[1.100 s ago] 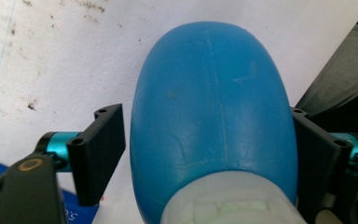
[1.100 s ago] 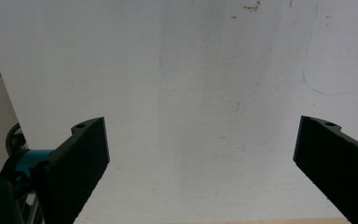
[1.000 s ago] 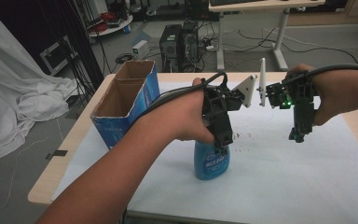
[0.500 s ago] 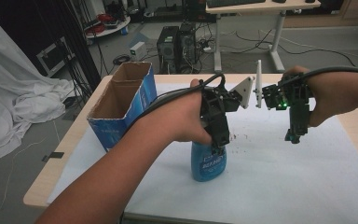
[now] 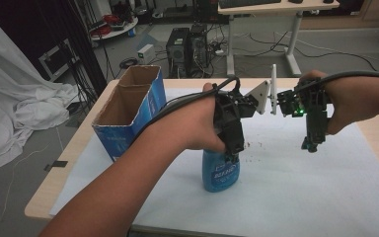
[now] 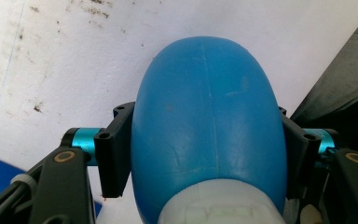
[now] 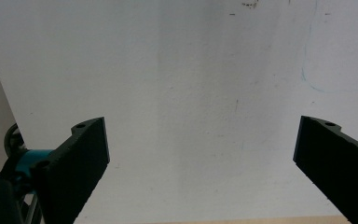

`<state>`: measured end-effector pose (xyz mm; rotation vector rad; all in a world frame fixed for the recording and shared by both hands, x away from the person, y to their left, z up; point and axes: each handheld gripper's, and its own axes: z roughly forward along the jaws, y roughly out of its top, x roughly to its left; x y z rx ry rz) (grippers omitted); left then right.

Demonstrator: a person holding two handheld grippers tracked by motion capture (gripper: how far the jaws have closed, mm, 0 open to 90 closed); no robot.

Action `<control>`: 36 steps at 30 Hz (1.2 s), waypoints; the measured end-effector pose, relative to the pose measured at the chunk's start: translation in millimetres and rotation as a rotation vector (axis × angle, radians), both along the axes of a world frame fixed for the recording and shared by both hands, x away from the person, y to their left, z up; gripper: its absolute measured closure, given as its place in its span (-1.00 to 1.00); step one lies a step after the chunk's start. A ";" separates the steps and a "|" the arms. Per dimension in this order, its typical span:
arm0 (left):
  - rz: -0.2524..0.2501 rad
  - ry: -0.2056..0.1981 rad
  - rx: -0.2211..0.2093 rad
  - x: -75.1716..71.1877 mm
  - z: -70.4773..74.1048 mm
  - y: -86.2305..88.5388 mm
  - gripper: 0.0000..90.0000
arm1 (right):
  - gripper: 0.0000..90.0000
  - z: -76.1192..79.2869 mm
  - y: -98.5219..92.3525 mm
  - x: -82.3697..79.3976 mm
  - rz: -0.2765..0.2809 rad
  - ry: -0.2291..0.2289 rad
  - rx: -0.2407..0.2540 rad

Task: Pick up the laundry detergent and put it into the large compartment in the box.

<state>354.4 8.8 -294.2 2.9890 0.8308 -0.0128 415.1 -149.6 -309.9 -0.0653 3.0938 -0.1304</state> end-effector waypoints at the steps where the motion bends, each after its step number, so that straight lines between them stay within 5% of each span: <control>1: -0.002 0.000 0.002 0.0 0.1 -0.1 -0.27 | -0.95 0.4 -0.3 -0.2 0.000 0.002 -0.004; 22: -0.022 -0.006 0.036 -2.8 1.9 0.2 -0.16 | -0.95 -0.9 -0.2 -0.1 0.003 -0.006 0.003; 36: -0.023 -0.041 0.081 -6.4 55.4 15.1 -0.16 | -0.95 1.1 -1.3 -0.7 0.000 -0.009 0.006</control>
